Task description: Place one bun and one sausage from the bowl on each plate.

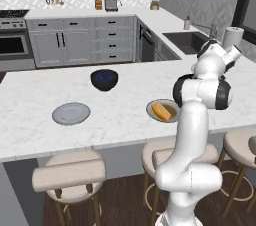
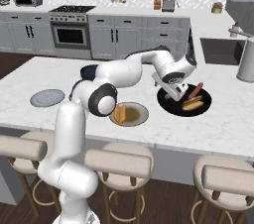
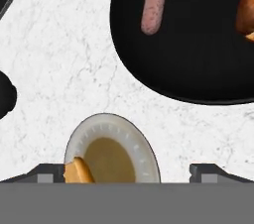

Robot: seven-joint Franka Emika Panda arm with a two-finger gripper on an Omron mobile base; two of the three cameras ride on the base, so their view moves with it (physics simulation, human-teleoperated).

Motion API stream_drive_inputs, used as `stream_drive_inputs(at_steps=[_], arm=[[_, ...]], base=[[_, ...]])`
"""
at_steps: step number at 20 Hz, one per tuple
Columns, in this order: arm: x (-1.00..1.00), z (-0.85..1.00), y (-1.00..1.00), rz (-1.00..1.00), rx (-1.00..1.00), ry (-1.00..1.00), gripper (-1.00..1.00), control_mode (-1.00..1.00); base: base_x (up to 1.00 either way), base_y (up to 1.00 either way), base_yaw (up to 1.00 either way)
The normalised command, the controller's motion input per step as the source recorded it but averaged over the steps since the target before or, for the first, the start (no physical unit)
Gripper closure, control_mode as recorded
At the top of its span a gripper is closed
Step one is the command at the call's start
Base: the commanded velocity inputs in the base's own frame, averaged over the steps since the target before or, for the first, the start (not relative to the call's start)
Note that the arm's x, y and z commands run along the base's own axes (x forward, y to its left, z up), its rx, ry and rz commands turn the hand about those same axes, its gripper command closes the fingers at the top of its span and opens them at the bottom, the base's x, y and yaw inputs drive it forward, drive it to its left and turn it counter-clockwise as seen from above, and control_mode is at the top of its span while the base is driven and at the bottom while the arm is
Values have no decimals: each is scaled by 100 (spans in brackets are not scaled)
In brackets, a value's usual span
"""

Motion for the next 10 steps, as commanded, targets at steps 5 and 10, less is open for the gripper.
stream_drive_inputs(at_steps=[5,10], arm=[[69,-26,-15,0,-12,34,-100,-100],[49,-31,-23,0,-16,-3,-100,-100]], base=[[0,0,0],[0,0,0]])
